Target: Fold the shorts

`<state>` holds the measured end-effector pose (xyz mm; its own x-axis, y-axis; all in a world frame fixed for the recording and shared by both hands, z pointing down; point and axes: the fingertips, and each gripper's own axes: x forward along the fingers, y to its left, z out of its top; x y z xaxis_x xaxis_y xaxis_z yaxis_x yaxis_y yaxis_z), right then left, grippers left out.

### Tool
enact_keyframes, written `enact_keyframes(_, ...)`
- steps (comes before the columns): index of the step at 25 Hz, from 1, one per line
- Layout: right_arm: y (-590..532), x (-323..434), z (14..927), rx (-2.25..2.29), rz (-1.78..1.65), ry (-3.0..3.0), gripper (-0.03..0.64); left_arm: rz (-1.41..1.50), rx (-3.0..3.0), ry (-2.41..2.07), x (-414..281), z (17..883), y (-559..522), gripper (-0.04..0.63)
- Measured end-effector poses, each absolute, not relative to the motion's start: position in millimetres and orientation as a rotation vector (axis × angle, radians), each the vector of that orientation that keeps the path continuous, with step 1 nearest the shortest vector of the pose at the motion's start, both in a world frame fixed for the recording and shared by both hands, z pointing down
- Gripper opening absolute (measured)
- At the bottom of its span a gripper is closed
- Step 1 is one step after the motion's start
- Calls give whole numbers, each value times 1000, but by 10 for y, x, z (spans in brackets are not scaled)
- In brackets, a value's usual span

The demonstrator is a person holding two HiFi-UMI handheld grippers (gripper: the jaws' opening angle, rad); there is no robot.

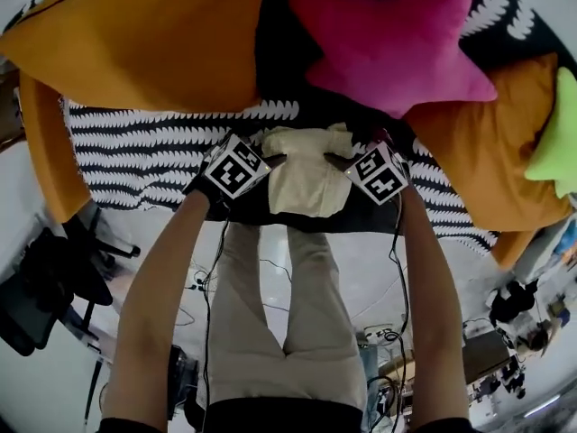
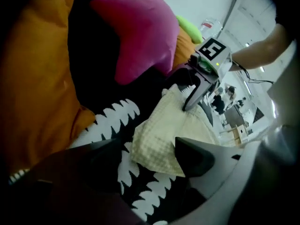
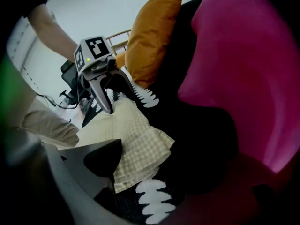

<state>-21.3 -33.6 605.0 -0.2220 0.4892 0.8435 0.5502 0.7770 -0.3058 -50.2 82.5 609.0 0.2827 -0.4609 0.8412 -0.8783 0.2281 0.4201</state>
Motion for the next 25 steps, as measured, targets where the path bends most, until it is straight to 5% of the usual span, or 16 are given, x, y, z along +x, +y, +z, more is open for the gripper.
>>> enact_keyframes(4,-269,-203,6007,-856,-92,-1850,391,437,1388,-1403,-568,6055,799,321)
enact_keyframes(6,-129,-7,5906,-896,-140,-1847,259,480,1442,-1421,-388,5927,833,204)
enact_keyframes(8,-13,213,5824,-924,-193,-1838,211,548,1506,-1417,-165,5810,875,131)
enact_keyframes(15,-20,539,5464,-1005,-257,-1840,100,591,1732,-1481,140,5299,818,103)
enact_keyframes(17,-45,545,5449,-1012,-264,-1822,134,643,1832,-1462,242,5181,802,95)
enact_keyframes(20,-85,443,5499,-1043,-260,-1769,383,720,1965,-1407,375,5054,766,94)
enact_keyframes(22,-29,336,5528,-1116,-258,-1709,457,769,2038,-1373,433,5001,742,94)
enact_keyframes(25,113,214,5586,-1255,-323,-1549,469,849,2136,-1321,484,4954,710,92)
